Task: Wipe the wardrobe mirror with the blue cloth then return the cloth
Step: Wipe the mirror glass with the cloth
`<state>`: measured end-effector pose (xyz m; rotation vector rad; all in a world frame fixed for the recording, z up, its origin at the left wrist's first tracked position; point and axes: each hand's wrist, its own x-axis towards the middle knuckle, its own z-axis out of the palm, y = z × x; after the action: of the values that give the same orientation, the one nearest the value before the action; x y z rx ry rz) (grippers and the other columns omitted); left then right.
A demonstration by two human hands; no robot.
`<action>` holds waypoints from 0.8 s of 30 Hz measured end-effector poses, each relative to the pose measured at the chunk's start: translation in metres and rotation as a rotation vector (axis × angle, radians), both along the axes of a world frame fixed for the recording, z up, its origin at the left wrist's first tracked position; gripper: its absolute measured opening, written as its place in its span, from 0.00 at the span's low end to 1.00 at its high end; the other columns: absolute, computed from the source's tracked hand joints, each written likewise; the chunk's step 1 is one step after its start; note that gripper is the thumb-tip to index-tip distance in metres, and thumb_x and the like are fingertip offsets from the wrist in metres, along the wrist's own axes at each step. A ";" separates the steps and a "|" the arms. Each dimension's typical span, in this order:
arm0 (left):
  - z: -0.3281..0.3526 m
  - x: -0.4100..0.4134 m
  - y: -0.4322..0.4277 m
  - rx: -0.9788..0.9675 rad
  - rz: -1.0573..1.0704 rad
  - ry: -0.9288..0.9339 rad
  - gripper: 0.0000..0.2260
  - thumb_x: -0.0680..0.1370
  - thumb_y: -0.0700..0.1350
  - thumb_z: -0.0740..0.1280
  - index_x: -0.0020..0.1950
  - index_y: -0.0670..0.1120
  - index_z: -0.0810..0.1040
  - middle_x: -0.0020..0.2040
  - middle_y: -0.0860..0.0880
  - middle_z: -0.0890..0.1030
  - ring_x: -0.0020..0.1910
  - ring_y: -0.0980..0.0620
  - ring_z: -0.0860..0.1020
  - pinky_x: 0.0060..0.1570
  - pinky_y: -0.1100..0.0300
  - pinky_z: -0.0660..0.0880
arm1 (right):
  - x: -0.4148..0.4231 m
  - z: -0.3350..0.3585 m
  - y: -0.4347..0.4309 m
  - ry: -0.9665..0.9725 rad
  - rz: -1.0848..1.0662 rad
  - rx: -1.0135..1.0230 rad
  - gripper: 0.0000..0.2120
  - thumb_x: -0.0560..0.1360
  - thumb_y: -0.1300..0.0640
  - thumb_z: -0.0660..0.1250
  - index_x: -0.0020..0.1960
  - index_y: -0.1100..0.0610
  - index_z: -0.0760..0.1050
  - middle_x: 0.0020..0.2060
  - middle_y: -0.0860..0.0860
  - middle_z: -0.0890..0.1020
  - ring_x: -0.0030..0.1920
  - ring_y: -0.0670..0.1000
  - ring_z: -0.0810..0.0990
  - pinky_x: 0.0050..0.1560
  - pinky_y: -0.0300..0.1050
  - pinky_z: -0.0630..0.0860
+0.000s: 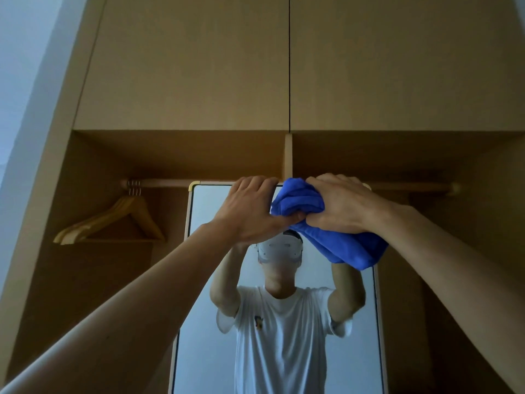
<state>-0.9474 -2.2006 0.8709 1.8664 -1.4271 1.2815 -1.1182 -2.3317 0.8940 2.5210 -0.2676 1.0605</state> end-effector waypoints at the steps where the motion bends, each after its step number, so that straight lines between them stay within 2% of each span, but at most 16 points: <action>1: 0.001 -0.001 0.001 0.014 0.002 0.005 0.44 0.68 0.81 0.52 0.74 0.54 0.67 0.71 0.51 0.74 0.72 0.49 0.68 0.74 0.50 0.62 | -0.001 0.000 0.002 0.003 -0.003 0.006 0.15 0.72 0.36 0.64 0.51 0.42 0.64 0.53 0.48 0.75 0.55 0.54 0.75 0.61 0.56 0.69; 7: 0.006 0.001 0.007 0.113 0.026 0.016 0.48 0.67 0.82 0.52 0.78 0.54 0.63 0.75 0.51 0.70 0.75 0.48 0.65 0.76 0.48 0.59 | -0.003 -0.003 0.007 -0.022 0.038 0.059 0.15 0.73 0.39 0.65 0.52 0.46 0.66 0.49 0.46 0.74 0.51 0.52 0.74 0.51 0.51 0.71; 10: 0.010 0.004 0.010 0.124 0.066 0.000 0.47 0.69 0.81 0.52 0.79 0.52 0.62 0.77 0.50 0.68 0.76 0.46 0.64 0.75 0.47 0.58 | -0.014 0.001 0.006 -0.116 0.046 0.087 0.13 0.74 0.43 0.66 0.51 0.49 0.66 0.44 0.46 0.75 0.43 0.49 0.76 0.44 0.51 0.74; 13: 0.013 0.009 0.015 0.136 0.121 -0.027 0.41 0.74 0.75 0.55 0.80 0.50 0.61 0.76 0.49 0.69 0.76 0.45 0.66 0.74 0.47 0.60 | -0.029 0.015 0.002 -0.250 0.001 0.101 0.12 0.74 0.46 0.66 0.49 0.50 0.65 0.40 0.48 0.75 0.38 0.49 0.76 0.36 0.48 0.69; 17: 0.018 0.012 0.017 0.122 0.144 -0.035 0.31 0.79 0.66 0.60 0.79 0.54 0.62 0.73 0.49 0.72 0.72 0.44 0.69 0.70 0.47 0.65 | -0.042 0.034 -0.005 -0.363 -0.097 0.095 0.11 0.74 0.47 0.66 0.50 0.51 0.67 0.38 0.47 0.76 0.37 0.50 0.76 0.37 0.48 0.70; 19: 0.020 0.014 0.018 0.106 0.145 -0.012 0.29 0.80 0.65 0.59 0.79 0.56 0.63 0.73 0.50 0.72 0.72 0.45 0.69 0.70 0.46 0.65 | -0.044 0.041 -0.008 -0.373 -0.130 0.115 0.09 0.74 0.47 0.66 0.49 0.49 0.69 0.38 0.47 0.77 0.37 0.50 0.77 0.39 0.48 0.72; 24: 0.022 0.027 0.026 0.062 0.183 0.047 0.27 0.80 0.65 0.59 0.77 0.57 0.65 0.72 0.51 0.72 0.72 0.46 0.69 0.70 0.46 0.64 | -0.047 0.045 -0.021 -0.351 -0.211 0.149 0.08 0.74 0.49 0.67 0.49 0.49 0.69 0.38 0.48 0.78 0.36 0.49 0.77 0.35 0.46 0.69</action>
<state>-0.9209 -2.1746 0.8931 2.0954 -1.3105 1.2809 -1.1650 -2.3530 0.9391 2.3502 -0.7184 1.4347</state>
